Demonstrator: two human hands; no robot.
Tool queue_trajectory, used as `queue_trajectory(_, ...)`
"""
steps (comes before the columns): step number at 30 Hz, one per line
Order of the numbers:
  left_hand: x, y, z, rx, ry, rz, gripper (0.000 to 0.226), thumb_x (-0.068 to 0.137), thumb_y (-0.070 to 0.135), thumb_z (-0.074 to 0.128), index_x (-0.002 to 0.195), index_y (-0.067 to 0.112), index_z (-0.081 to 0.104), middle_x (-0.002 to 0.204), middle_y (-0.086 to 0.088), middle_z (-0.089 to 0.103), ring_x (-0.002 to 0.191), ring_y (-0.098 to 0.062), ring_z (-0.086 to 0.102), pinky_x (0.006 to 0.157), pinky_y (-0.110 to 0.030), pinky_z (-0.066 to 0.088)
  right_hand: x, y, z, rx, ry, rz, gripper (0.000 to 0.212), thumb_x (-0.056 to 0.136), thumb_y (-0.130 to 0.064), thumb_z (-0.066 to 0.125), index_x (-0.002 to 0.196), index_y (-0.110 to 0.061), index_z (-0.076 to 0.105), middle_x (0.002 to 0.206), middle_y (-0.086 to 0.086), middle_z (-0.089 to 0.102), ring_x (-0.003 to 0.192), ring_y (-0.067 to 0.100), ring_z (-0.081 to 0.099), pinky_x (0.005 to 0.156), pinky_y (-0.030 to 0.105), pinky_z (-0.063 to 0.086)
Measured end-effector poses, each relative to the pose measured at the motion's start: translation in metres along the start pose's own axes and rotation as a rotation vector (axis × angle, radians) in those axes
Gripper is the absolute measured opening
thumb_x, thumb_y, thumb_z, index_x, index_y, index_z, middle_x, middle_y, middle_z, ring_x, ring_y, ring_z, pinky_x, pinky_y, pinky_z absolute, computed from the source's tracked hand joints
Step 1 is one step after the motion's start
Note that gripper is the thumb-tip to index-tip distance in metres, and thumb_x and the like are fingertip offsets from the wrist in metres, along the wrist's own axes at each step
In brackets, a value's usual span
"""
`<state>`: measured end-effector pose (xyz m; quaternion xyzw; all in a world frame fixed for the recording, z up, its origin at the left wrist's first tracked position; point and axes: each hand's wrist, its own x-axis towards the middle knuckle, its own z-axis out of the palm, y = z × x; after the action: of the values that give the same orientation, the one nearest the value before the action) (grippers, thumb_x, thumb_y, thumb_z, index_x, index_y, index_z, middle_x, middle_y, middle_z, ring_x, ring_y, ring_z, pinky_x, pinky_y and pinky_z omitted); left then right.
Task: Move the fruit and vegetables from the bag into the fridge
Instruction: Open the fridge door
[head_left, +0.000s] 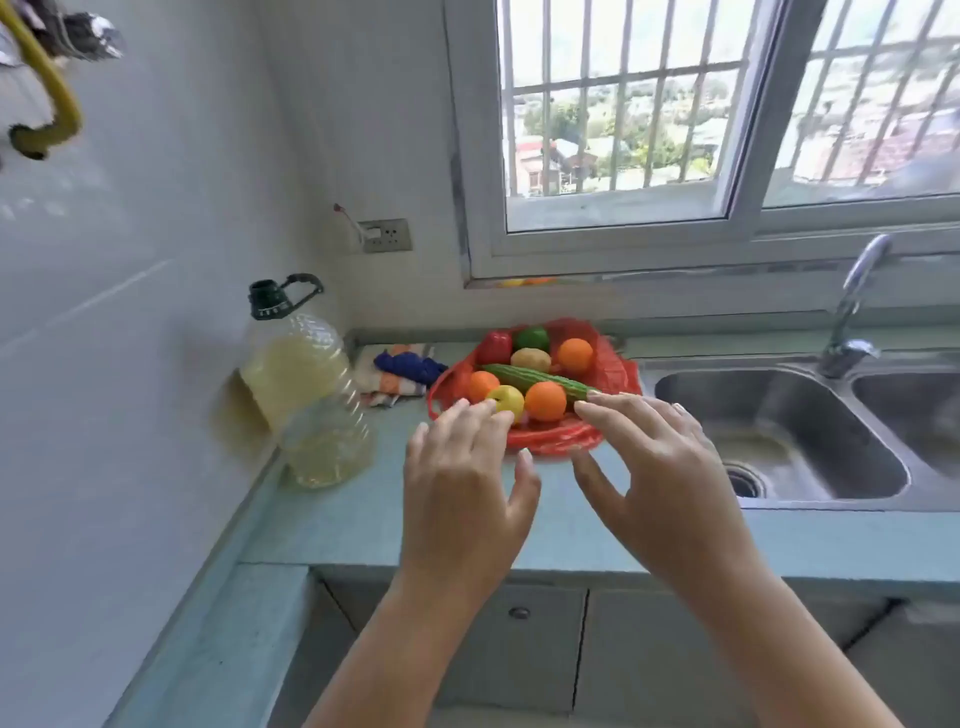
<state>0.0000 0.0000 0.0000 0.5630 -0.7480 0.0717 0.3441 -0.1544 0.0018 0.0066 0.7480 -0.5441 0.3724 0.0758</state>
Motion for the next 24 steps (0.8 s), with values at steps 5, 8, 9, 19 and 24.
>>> queue_trajectory(5, 0.022, 0.046, 0.039, -0.139, -0.034, 0.134, 0.043, 0.083, 0.035, 0.041, 0.109, 0.01, 0.065, 0.115, -0.007, 0.065, 0.112, -0.027, 0.056, 0.099, -0.048, 0.037, -0.018, 0.048, -0.026, -0.115, 0.108, 0.149, 0.04, 0.081, -0.035, 0.046, 0.103, -0.01, 0.067, 0.105, 0.006, 0.068, 0.099, 0.027, 0.062, 0.088, 0.053, 0.047)
queue_trajectory(8, 0.03, 0.074, 0.063, -0.233, -0.053, 0.227, 0.04, 0.082, 0.033, 0.043, 0.108, 0.011, 0.065, 0.114, -0.007, 0.065, 0.112, -0.026, 0.057, 0.098, -0.05, 0.04, -0.032, 0.074, -0.044, -0.22, 0.157, 0.219, 0.04, 0.08, -0.034, 0.046, 0.101, -0.009, 0.068, 0.104, 0.007, 0.069, 0.097, 0.028, 0.063, 0.086, 0.052, 0.047)
queue_trajectory(9, 0.033, 0.082, 0.071, -0.272, -0.059, 0.256, 0.04, 0.082, 0.032, 0.044, 0.107, 0.01, 0.065, 0.113, -0.007, 0.065, 0.111, -0.026, 0.057, 0.096, -0.052, 0.043, -0.038, 0.082, -0.048, -0.252, 0.168, 0.249, 0.04, 0.08, -0.034, 0.046, 0.1, -0.009, 0.068, 0.104, 0.007, 0.069, 0.097, 0.028, 0.063, 0.085, 0.051, 0.047)
queue_trajectory(19, 0.041, 0.185, 0.136, -0.636, -0.222, 0.568, 0.036, 0.08, 0.031, 0.046, 0.099, 0.01, 0.067, 0.108, -0.004, 0.067, 0.105, -0.027, 0.06, 0.09, -0.049, 0.045, -0.097, 0.121, -0.109, -0.551, 0.266, 0.635, 0.04, 0.081, -0.035, 0.044, 0.105, -0.012, 0.067, 0.108, 0.002, 0.067, 0.104, 0.015, 0.051, 0.094, 0.045, 0.04)
queue_trajectory(24, 0.028, 0.236, 0.151, -0.79, -0.262, 0.745, 0.034, 0.08, 0.031, 0.046, 0.098, 0.011, 0.067, 0.105, -0.003, 0.067, 0.102, -0.026, 0.06, 0.091, -0.038, 0.037, -0.132, 0.119, -0.137, -0.706, 0.337, 0.799, 0.038, 0.081, -0.034, 0.046, 0.104, -0.011, 0.067, 0.108, 0.004, 0.067, 0.102, 0.025, 0.06, 0.089, 0.053, 0.046)
